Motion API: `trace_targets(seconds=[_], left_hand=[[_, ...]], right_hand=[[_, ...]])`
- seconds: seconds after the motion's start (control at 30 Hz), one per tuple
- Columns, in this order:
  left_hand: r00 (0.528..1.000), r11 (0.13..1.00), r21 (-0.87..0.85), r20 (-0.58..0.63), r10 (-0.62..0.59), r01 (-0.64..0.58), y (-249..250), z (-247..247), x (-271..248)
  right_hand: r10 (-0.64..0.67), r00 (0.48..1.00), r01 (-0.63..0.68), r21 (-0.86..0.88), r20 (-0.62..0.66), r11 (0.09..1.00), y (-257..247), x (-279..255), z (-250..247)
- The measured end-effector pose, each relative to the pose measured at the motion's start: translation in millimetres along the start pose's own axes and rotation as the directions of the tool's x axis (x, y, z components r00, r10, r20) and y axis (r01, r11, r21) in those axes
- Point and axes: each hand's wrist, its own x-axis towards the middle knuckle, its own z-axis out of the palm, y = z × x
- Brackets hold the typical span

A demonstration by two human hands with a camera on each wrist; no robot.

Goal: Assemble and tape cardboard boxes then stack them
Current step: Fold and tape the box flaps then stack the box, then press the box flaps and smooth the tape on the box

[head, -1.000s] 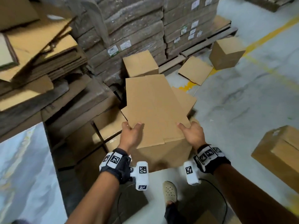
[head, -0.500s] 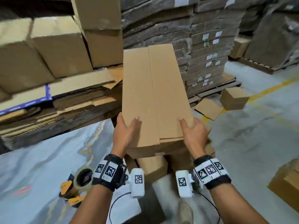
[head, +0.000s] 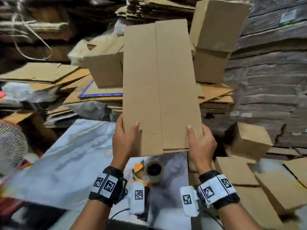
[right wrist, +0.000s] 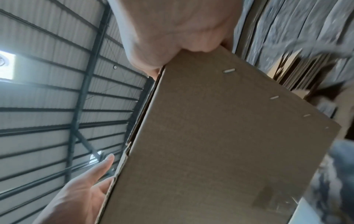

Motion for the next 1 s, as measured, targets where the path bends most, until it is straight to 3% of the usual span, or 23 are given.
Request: trace_targets(seconds=[0.17, 0.4, 0.53, 0.67, 0.7, 0.77, 0.87, 1.0], left_hand=[[0.985, 0.988, 0.137, -0.169, -0.04, 0.064, -32.3, -89.7, 3.6], [0.957, 0.944, 0.269, -0.266, -0.118, 0.191, -84.0, -195.5, -2.3], [0.967, 0.892, 0.404, -0.227, -0.116, 0.201, -119.1, -242.1, 8.3], [0.943, 0.713, 0.635, -0.076, -0.325, 0.297, -144.1, -272.8, 17.7], [0.941, 0.656, 0.713, -0.017, -0.337, 0.248, -149.2, -276.3, 20.9], [0.924, 0.511, 0.859, 0.203, -0.323, -0.011, -158.6, -278.5, 28.0], [0.787, 0.418, 0.804, 0.554, -0.272, -0.423, -167.7, -273.6, 47.6], [0.657, 0.373, 0.664, 0.735, -0.166, -0.648, -178.2, -257.5, 85.5]], right_hand=[[-0.071, 0.965, 0.065, 0.03, 0.254, 0.997, -16.8, -35.7, 81.3], [-0.109, 0.861, 0.127, -0.001, 0.497, 0.992, -36.6, -92.8, 171.2], [-0.087, 0.807, 0.144, -0.051, 0.585, 0.988, -42.3, -111.5, 227.2], [0.021, 0.75, 0.079, -0.122, 0.661, 0.989, -34.7, -120.5, 282.9], [0.046, 0.732, 0.075, -0.148, 0.68, 0.986, -31.5, -122.9, 295.5], [0.09, 0.69, 0.088, -0.206, 0.718, 0.975, -23.5, -128.8, 318.5], [0.127, 0.67, 0.072, -0.234, 0.731, 0.97, -13.6, -132.9, 340.1], [0.142, 0.683, 0.013, -0.206, 0.717, 0.978, -8.0, -126.4, 347.2]])
